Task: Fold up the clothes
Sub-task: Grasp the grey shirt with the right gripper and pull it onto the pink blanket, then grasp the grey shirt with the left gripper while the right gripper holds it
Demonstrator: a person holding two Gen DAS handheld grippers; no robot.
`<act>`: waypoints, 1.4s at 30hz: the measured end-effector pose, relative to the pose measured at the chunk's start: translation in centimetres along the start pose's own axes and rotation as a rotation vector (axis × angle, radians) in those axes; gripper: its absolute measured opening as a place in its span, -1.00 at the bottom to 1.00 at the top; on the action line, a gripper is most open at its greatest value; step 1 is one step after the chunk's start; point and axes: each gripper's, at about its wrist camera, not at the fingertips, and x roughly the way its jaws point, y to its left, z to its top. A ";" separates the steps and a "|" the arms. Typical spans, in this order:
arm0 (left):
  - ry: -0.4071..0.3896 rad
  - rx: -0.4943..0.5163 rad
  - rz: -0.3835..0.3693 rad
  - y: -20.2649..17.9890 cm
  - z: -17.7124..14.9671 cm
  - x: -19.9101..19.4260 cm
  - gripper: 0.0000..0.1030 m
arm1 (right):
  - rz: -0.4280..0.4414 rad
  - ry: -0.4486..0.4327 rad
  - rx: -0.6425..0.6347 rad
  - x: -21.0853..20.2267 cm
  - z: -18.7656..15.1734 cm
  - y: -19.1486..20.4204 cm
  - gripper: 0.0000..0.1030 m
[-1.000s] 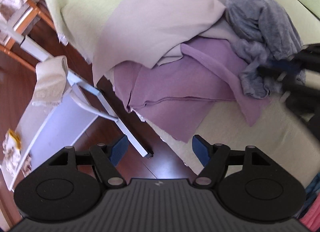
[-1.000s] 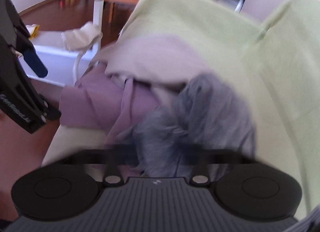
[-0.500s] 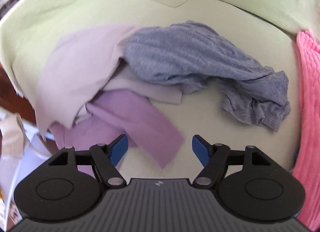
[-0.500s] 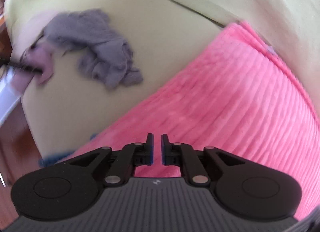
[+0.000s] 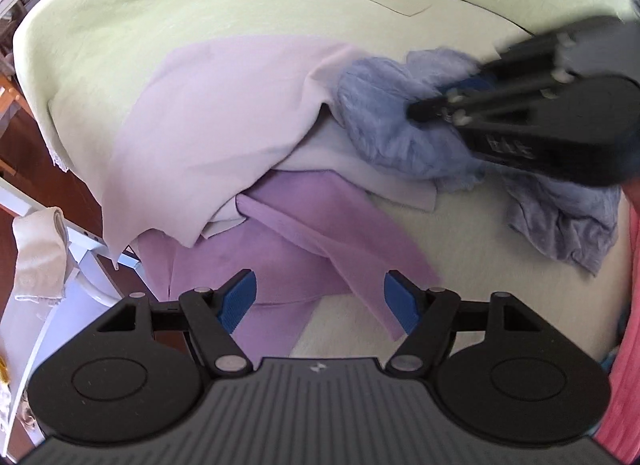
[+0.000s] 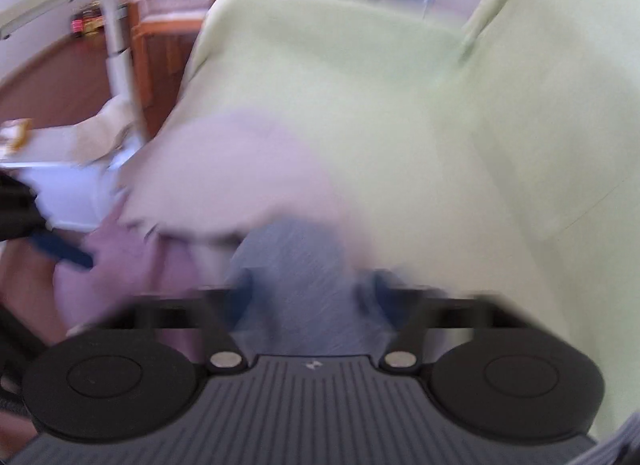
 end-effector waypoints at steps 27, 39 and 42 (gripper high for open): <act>-0.143 1.205 -0.282 -15.3 -6.3 -1.4 0.41 | -0.421 0.207 0.182 -17.0 -15.4 6.2 -0.08; -0.327 1.381 -0.312 -17.8 1.1 -3.7 -0.85 | -0.356 0.180 0.407 -20.0 -17.5 1.2 -0.72; -0.458 1.386 -0.278 -22.0 4.8 -4.6 -0.69 | -0.386 0.171 0.477 -22.0 -19.0 0.5 -0.71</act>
